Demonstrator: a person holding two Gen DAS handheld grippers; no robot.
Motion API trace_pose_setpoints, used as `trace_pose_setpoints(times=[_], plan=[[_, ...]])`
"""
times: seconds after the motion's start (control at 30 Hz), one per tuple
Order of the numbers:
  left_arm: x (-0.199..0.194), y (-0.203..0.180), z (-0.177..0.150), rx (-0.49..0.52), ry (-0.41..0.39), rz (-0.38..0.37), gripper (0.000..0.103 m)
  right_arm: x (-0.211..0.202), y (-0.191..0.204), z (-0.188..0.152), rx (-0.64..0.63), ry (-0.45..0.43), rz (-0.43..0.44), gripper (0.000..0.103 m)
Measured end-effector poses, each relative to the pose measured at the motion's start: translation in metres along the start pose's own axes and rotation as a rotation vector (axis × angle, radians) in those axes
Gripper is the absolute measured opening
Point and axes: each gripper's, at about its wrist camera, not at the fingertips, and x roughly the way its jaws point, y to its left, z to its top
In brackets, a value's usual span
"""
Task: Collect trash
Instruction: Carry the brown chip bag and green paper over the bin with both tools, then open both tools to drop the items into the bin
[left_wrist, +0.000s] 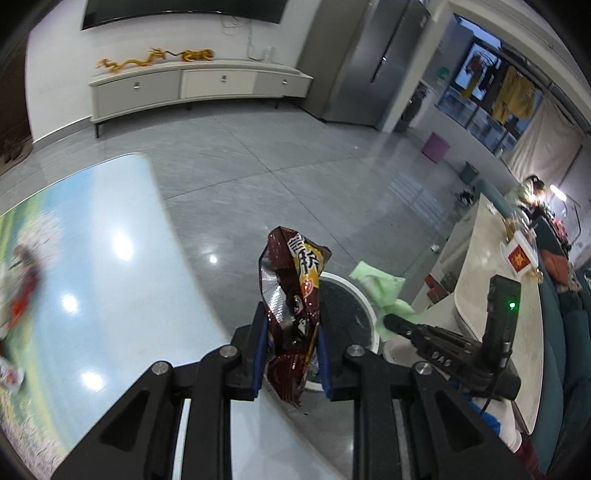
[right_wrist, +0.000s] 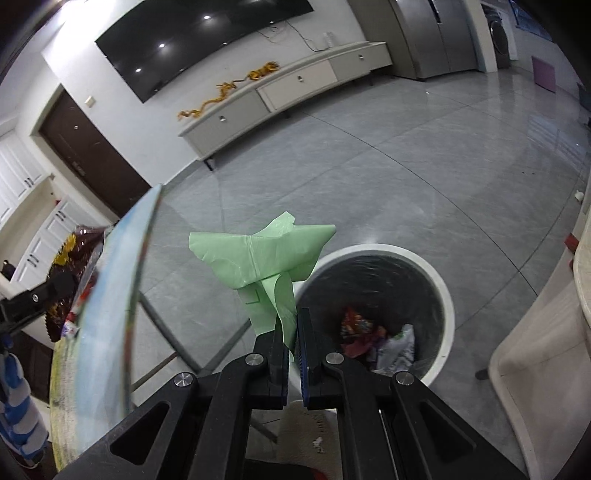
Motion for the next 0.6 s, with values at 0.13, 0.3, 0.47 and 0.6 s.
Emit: trace_pose_setpoints(times=[0.13, 0.3, 0.47, 0.6], plan=[[0.026, -0.017, 0.008, 0.034, 0.027, 0.008, 0.022, 0.010, -0.006, 0.002, 0.002, 0.011, -0.027, 0.005], [0.057, -0.030, 0.013, 0.030, 0.058, 0.008, 0.024, 0.022, -0.017, 0.006, 0.011, 0.024, -0.043, 0.006], [0.079, -0.040, 0.019, 0.024, 0.079, -0.016, 0.025, 0.033, -0.026, 0.007, 0.020, 0.039, -0.061, 0.008], [0.097, -0.045, 0.021, 0.000, 0.115, -0.047, 0.038, 0.042, -0.033, 0.006, 0.020, 0.067, -0.095, 0.019]])
